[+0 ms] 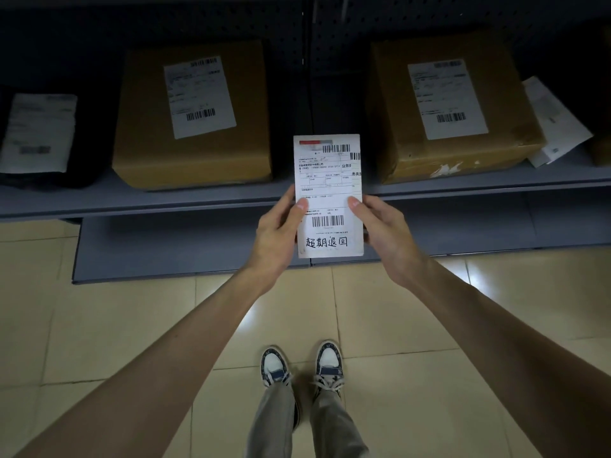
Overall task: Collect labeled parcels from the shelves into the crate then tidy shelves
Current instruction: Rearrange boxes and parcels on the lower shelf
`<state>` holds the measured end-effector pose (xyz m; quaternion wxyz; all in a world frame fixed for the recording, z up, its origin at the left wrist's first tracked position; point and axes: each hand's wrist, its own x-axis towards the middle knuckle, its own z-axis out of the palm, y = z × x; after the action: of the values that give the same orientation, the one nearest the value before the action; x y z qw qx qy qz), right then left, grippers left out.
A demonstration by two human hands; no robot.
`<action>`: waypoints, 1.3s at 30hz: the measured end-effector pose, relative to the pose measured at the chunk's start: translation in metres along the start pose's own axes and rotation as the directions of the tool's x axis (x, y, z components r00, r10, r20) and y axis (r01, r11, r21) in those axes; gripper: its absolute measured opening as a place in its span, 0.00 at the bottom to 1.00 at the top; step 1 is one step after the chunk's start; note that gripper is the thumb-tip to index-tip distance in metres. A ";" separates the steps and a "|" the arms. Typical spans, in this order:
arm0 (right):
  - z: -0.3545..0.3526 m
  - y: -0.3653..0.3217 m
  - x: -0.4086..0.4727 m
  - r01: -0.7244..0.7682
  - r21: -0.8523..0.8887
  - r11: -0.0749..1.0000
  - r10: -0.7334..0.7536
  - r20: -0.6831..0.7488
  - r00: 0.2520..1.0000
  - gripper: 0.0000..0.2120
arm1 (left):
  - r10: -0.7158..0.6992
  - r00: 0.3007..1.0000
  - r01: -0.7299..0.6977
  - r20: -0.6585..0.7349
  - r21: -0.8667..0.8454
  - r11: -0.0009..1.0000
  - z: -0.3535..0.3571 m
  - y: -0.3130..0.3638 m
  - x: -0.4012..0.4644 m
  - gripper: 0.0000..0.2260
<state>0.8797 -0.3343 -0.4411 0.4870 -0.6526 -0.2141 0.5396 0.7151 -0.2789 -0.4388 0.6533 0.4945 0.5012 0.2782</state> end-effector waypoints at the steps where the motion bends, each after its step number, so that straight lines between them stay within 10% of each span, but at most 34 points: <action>1: 0.000 -0.005 -0.006 0.006 -0.009 1.000 -0.006 0.005 1.000 0.13 | 0.009 1.000 -0.009 0.003 0.009 1.000 -0.001 0.005 -0.005 0.16; 24: 0.009 -0.193 -0.203 0.316 -0.101 0.943 -0.306 0.109 0.946 0.10 | 0.307 0.944 -0.320 0.120 0.102 0.942 -0.018 0.216 -0.182 0.20; 39: 0.018 -0.478 -0.236 0.752 -0.115 0.649 -0.741 0.128 0.659 0.12 | 0.708 0.697 -0.715 0.111 0.174 0.677 0.000 0.502 -0.185 0.19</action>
<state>0.9040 -0.3095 0.0917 0.6048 -0.5239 -0.5223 0.2948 0.7180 -0.2586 0.0958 0.4478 0.7192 0.2842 0.4489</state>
